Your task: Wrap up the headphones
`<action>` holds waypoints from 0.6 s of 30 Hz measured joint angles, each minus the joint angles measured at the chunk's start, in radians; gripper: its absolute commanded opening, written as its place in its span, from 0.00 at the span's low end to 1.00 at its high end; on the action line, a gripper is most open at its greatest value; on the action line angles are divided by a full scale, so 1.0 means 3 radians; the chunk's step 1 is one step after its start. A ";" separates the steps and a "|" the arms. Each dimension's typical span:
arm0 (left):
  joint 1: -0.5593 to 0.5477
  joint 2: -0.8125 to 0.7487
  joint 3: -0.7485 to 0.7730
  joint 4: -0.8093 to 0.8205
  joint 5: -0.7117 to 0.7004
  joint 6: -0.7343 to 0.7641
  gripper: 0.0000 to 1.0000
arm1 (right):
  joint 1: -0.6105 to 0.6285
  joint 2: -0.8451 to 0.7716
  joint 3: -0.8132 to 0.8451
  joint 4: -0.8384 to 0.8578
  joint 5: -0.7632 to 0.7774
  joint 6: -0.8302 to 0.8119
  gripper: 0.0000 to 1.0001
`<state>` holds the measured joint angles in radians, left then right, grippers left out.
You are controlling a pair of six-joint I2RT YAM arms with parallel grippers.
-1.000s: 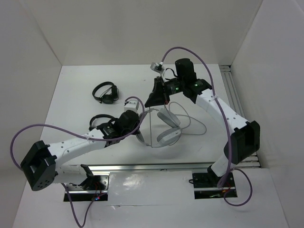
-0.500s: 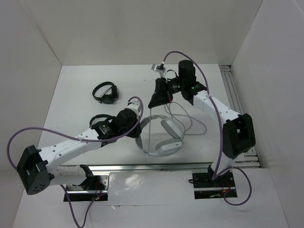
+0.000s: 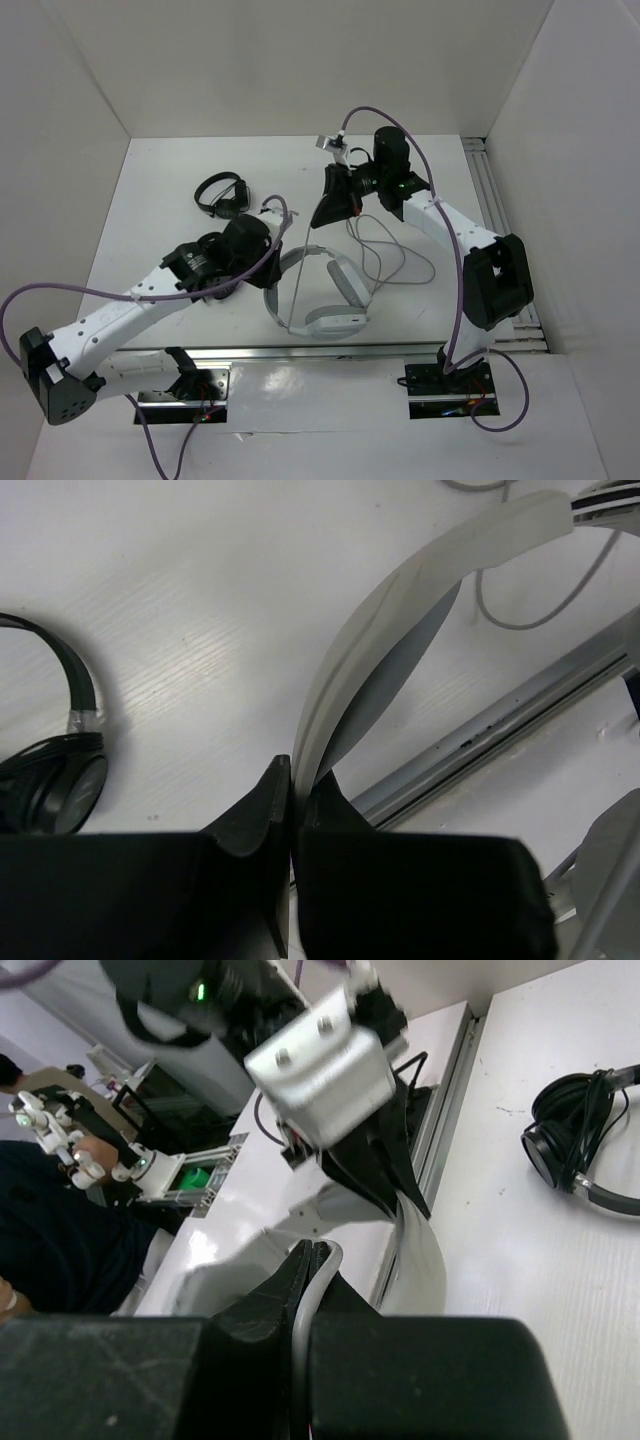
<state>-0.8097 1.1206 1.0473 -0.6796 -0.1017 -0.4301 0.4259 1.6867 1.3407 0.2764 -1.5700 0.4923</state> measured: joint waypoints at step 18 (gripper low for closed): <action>0.0440 -0.0238 0.0546 -0.0233 0.0327 0.0326 0.00 | -0.0273 0.0003 0.0047 -0.0267 0.0668 -0.0576 0.00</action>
<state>-0.6777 1.0492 1.2110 -0.7494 -0.0036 -0.3325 0.3439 1.6875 1.3548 0.1963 -1.3697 0.3195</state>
